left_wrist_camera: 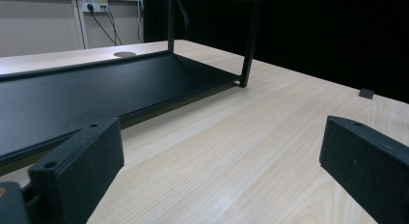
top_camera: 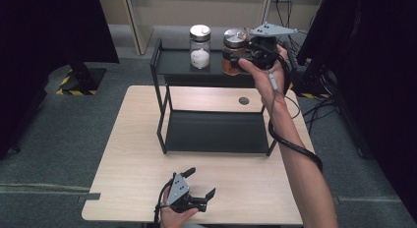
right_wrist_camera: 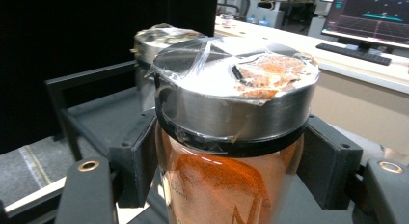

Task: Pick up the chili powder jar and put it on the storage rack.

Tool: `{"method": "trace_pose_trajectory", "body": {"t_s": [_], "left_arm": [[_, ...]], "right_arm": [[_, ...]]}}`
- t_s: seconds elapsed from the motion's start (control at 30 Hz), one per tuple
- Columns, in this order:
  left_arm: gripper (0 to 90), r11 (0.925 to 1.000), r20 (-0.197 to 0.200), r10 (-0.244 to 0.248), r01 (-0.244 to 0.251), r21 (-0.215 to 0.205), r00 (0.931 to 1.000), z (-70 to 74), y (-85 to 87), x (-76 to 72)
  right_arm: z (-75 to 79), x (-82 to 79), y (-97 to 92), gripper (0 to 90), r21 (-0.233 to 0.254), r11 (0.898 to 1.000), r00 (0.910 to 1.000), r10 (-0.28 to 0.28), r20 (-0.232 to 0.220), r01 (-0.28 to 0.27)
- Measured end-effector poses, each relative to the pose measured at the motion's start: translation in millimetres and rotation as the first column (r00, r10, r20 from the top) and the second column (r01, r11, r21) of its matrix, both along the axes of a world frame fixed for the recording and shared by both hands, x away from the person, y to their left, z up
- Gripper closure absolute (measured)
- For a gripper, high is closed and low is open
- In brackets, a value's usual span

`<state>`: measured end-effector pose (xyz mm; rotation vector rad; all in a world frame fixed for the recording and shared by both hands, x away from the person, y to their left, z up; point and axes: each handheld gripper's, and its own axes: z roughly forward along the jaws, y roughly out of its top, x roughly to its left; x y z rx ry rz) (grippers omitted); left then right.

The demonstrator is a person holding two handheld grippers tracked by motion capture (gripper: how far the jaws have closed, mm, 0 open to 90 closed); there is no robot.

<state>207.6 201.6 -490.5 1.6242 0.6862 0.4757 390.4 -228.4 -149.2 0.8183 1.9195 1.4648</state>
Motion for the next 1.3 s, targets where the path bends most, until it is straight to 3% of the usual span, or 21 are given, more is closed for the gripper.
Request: {"method": "trace_pose_trajectory", "body": {"t_s": [0.57, 1.3], "left_arm": [[1.2, 1.0, 0.005, -0.006, 0.006, 0.003, 1.0, 0.1, 0.1, -0.1], [1.3, 0.9999, 0.007, -0.012, 0.011, 0.002, 0.9999, -0.1, 0.4, 0.2]], "right_arm": [[-4.2, 17.7, 14.5, 31.0, -0.008, 0.998, 0.9981, -0.062, -0.007, 0.062], [-13.4, 27.1, 22.3, 30.9, 0.013, 0.998, 0.9975, -0.068, -0.019, 0.068]]}}
